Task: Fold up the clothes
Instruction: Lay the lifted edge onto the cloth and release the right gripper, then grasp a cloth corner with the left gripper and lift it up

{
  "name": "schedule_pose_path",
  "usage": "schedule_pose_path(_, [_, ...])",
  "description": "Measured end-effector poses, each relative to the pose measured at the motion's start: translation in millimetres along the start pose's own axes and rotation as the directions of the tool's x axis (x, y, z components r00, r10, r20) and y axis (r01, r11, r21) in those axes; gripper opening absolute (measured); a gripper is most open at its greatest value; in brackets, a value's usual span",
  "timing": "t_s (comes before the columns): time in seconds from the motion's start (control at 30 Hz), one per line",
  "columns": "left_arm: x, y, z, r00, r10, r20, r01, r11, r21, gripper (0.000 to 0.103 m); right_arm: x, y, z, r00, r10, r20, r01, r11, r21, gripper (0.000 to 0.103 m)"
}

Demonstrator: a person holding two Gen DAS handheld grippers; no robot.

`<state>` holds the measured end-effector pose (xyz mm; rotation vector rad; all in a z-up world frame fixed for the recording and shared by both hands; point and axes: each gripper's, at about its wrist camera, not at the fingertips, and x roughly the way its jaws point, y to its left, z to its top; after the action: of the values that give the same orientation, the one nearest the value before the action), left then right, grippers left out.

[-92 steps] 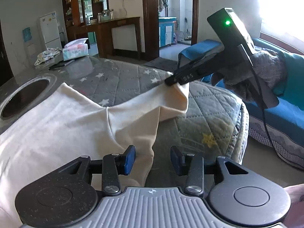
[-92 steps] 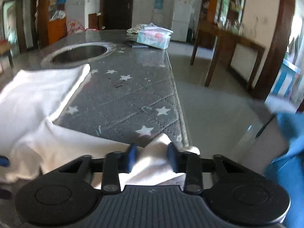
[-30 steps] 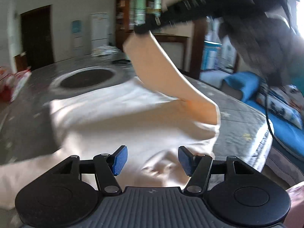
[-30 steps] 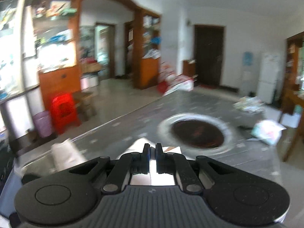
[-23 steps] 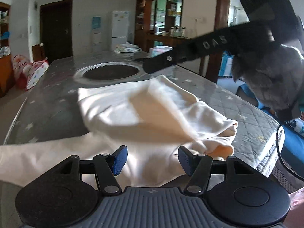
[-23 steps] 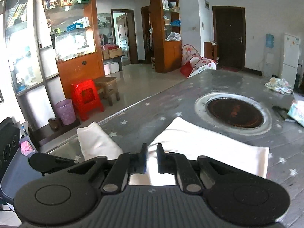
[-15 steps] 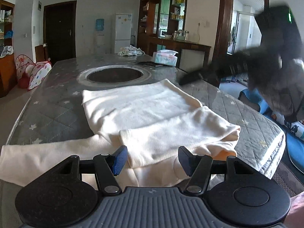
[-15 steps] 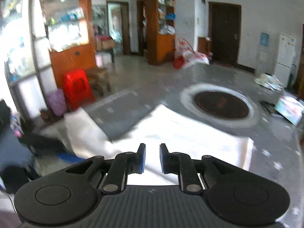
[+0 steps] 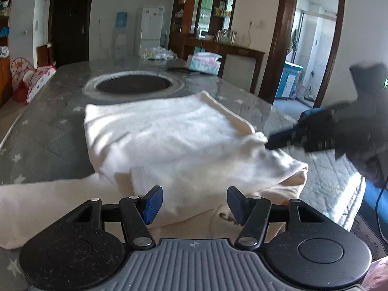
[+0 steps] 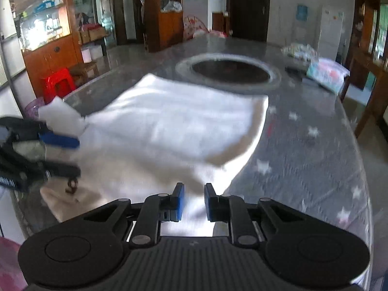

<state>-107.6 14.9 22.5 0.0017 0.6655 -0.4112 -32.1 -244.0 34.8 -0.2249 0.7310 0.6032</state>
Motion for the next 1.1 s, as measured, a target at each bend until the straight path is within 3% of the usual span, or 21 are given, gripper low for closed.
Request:
schedule_pose_path(0.23, [-24,17,-5,0.997,0.072,0.035,-0.069,0.996,-0.062,0.062,28,3,5,1.000,0.004,-0.010,-0.004,1.000,-0.007,0.021])
schedule_pose_path(0.33, [-41,38,-8,0.984,0.166,0.055,-0.158,0.979,-0.128,0.062,29,7,4,1.000,-0.007,-0.004,0.006,1.000,-0.014,0.022])
schedule_pose_path(0.4, [-50,56,-11,0.967,0.250,0.055,-0.236,0.954,-0.184,0.062,23,11,6,1.000,0.010,0.016,-0.010,1.000,-0.011,0.024])
schedule_pose_path(0.5, [-64,82,-17,0.921,0.386,0.043,-0.362,0.893,-0.268,0.062,20,22,9,0.999,0.040,0.026,-0.039,0.999,-0.037,0.035])
schedule_pose_path(0.63, [-77,119,-24,0.837,0.547,0.002,-0.509,0.779,-0.366,0.062,23,38,10,0.996,0.081,0.024,-0.079,0.994,-0.070,0.035])
schedule_pose_path(0.73, [-82,143,-29,0.777,0.629,-0.042,-0.588,0.700,-0.405,0.062,26,44,10,0.995,0.097,0.021,-0.096,0.993,-0.067,0.036])
schedule_pose_path(0.83, [-83,161,-33,0.745,0.663,-0.077,-0.623,0.650,-0.436,0.062,26,47,9,0.995,0.101,0.018,-0.099,0.993,-0.065,0.036])
schedule_pose_path(0.97, [-78,172,-37,0.752,0.653,-0.093,-0.615,0.643,-0.457,0.058,24,49,7,0.995,0.099,0.016,-0.098,0.993,-0.067,0.036])
schedule_pose_path(1.1, [-73,179,-39,0.763,0.639,-0.099,-0.602,0.646,-0.469,0.041,21,50,5,0.995,0.097,0.019,-0.095,0.994,-0.062,0.036])
